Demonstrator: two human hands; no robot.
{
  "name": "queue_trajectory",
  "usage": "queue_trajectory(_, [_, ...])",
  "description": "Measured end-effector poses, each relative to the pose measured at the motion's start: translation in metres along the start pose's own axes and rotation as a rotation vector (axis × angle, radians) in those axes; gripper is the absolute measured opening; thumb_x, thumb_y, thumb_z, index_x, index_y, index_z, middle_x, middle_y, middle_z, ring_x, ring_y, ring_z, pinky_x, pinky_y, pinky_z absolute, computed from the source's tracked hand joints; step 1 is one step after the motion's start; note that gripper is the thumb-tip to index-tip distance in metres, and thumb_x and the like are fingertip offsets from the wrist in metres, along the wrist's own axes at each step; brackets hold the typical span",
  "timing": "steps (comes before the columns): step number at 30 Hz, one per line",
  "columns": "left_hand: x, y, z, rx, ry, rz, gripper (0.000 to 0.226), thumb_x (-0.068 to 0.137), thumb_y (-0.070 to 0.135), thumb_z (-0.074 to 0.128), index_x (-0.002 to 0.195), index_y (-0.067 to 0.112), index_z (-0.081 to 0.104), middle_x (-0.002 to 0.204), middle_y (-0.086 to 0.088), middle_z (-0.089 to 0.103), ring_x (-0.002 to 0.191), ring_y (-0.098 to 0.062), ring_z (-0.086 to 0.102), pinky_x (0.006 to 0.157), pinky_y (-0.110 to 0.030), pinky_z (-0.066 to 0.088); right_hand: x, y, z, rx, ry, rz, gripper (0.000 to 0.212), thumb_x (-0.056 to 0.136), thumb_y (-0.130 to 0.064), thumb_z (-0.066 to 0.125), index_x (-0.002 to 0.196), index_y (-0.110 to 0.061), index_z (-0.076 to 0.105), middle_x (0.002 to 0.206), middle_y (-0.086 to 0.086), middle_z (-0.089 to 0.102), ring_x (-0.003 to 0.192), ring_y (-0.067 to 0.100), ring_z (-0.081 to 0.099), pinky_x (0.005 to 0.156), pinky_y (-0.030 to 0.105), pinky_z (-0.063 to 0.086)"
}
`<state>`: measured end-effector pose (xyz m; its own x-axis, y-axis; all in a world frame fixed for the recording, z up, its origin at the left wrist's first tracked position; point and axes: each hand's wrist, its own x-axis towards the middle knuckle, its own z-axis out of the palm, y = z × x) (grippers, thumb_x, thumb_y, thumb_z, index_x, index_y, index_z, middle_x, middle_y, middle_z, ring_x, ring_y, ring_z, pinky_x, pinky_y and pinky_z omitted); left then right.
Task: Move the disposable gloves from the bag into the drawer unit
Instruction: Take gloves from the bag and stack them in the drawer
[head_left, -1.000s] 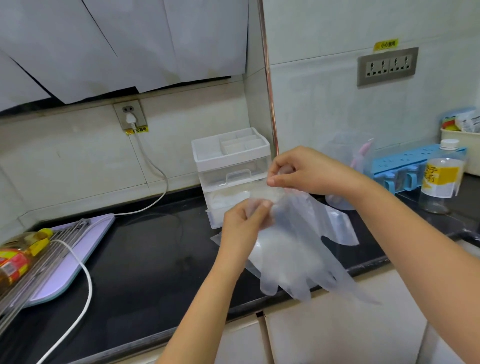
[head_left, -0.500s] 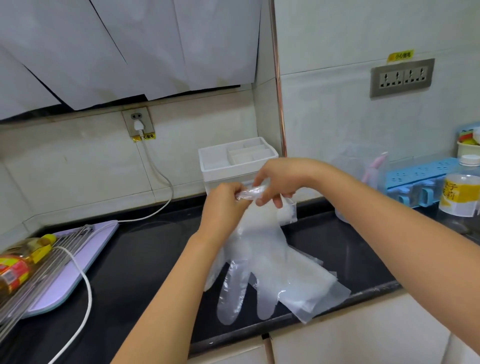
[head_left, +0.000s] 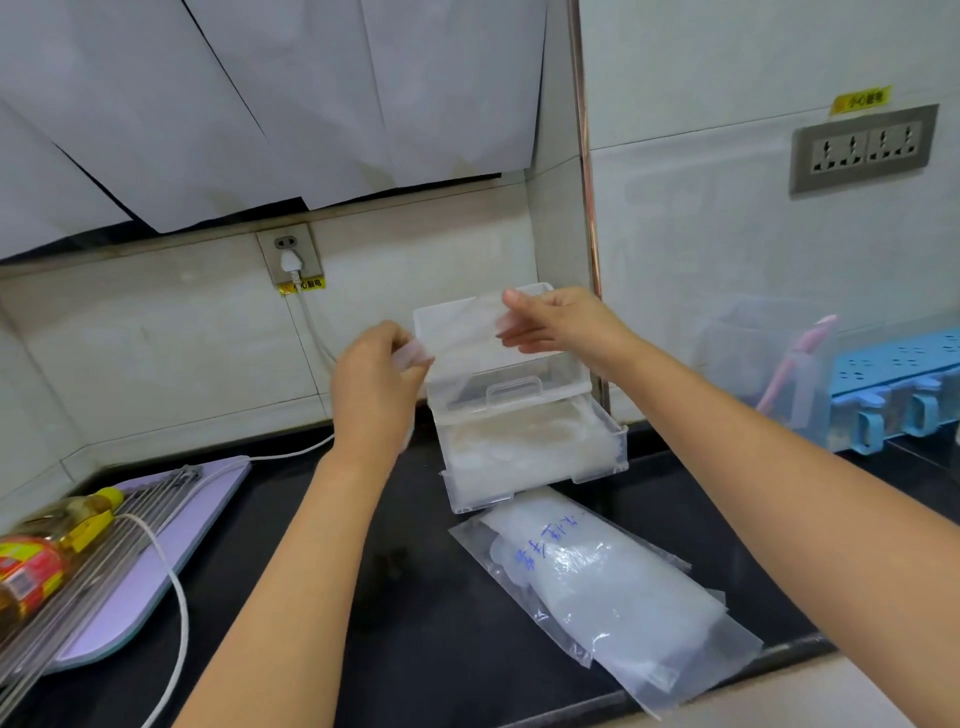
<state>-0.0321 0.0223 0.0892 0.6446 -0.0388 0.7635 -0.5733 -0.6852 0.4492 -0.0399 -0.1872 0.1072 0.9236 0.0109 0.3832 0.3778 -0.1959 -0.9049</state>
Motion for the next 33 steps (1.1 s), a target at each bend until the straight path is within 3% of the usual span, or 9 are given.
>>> queue_trajectory(3, [-0.01, 0.009, 0.006, 0.128, 0.039, 0.264, 0.017, 0.08, 0.01, 0.071, 0.078, 0.014, 0.055, 0.079, 0.0, 0.054, 0.078, -0.019, 0.047, 0.061, -0.025, 0.031, -0.003, 0.012, -0.013, 0.086, 0.011, 0.01, 0.022, 0.086, -0.023, 0.07, 0.097, -0.004, 0.071, 0.089, 0.004, 0.074, 0.081, 0.016, 0.071, 0.072, 0.019, 0.056])
queue_trajectory(6, [-0.027, 0.002, 0.025, 0.173, -0.097, 0.471, 0.02, 0.071, 0.002, 0.077, 0.076, 0.009, 0.059, 0.08, -0.006, 0.058, 0.081, -0.027, 0.054, 0.062, -0.031, 0.04, -0.014, 0.027, -0.033, 0.261, -0.027, 0.189, 0.052, 0.08, -0.054, 0.06, 0.098, -0.006, 0.069, 0.089, 0.004, 0.073, 0.078, 0.016, 0.071, 0.067, 0.019, 0.057])
queue_trajectory(8, [-0.033, -0.006, 0.041, 0.197, -0.218, 0.522, 0.021, 0.069, 0.004, 0.08, 0.075, 0.01, 0.06, 0.081, -0.004, 0.059, 0.083, -0.026, 0.056, 0.062, -0.029, 0.041, -0.017, 0.038, -0.041, 0.243, -0.003, 0.282, 0.055, 0.08, -0.057, 0.058, 0.095, -0.006, 0.069, 0.088, 0.006, 0.074, 0.074, 0.014, 0.071, 0.064, 0.019, 0.056])
queue_trajectory(11, [-0.032, -0.013, 0.059, 0.243, -0.389, 0.494, 0.011, 0.081, 0.013, 0.072, 0.088, 0.01, 0.064, 0.096, -0.002, 0.06, 0.098, -0.02, 0.052, 0.071, -0.021, 0.036, -0.018, 0.052, -0.04, -0.023, 0.065, 0.313, 0.015, 0.086, -0.016, 0.069, 0.096, -0.005, 0.072, 0.097, 0.012, 0.073, 0.073, 0.012, 0.069, 0.062, 0.014, 0.053])
queue_trajectory(14, [-0.025, -0.014, 0.075, 0.335, -0.559, 0.469, 0.013, 0.091, 0.014, 0.059, 0.103, 0.013, 0.064, 0.11, -0.001, 0.058, 0.105, -0.016, 0.05, 0.075, -0.019, 0.036, -0.011, 0.062, -0.038, -0.425, 0.019, 0.291, 0.024, 0.081, 0.003, 0.068, 0.093, -0.017, 0.074, 0.092, 0.0, 0.068, 0.073, 0.008, 0.062, 0.061, 0.011, 0.048])
queue_trajectory(20, [-0.01, -0.016, 0.091, 0.424, -0.823, 0.362, 0.013, 0.087, 0.007, 0.054, 0.096, 0.009, 0.064, 0.098, -0.007, 0.062, 0.092, -0.023, 0.056, 0.072, -0.03, 0.044, 0.0, 0.075, -0.04, -0.695, -0.074, 0.392, 0.039, 0.08, 0.007, 0.065, 0.106, -0.021, 0.073, 0.122, 0.002, 0.061, 0.107, 0.018, 0.058, 0.085, 0.022, 0.042])
queue_trajectory(26, [-0.006, -0.016, 0.107, 0.568, -0.839, 0.368, 0.026, 0.086, 0.0, 0.051, 0.067, 0.017, 0.044, 0.062, 0.005, 0.038, 0.073, -0.022, 0.045, 0.062, -0.026, 0.032, 0.004, 0.08, -0.034, -0.863, -0.004, 0.332, 0.03, 0.084, -0.004, 0.068, 0.113, -0.014, 0.069, 0.119, 0.005, 0.065, 0.109, 0.019, 0.06, 0.093, 0.026, 0.046])
queue_trajectory(30, [-0.005, -0.02, 0.114, 0.593, -0.809, 0.434, 0.018, 0.085, 0.001, 0.051, 0.077, 0.016, 0.056, 0.073, 0.0, 0.051, 0.078, -0.024, 0.052, 0.063, -0.028, 0.034, -0.003, 0.071, -0.019, -0.966, 0.129, 0.139, 0.018, 0.089, -0.011, 0.059, 0.097, -0.006, 0.074, 0.102, 0.009, 0.071, 0.094, 0.02, 0.065, 0.083, 0.029, 0.051])
queue_trajectory(33, [-0.004, -0.019, 0.118, 0.593, -0.789, 0.471, 0.019, 0.088, 0.005, 0.052, 0.096, 0.015, 0.066, 0.098, -0.003, 0.064, 0.093, -0.024, 0.059, 0.068, -0.03, 0.04, -0.005, 0.061, 0.001, -0.833, -0.069, 0.132, 0.024, 0.093, -0.01, 0.053, 0.104, -0.012, 0.074, 0.111, 0.003, 0.07, 0.102, 0.017, 0.062, 0.084, 0.023, 0.046])
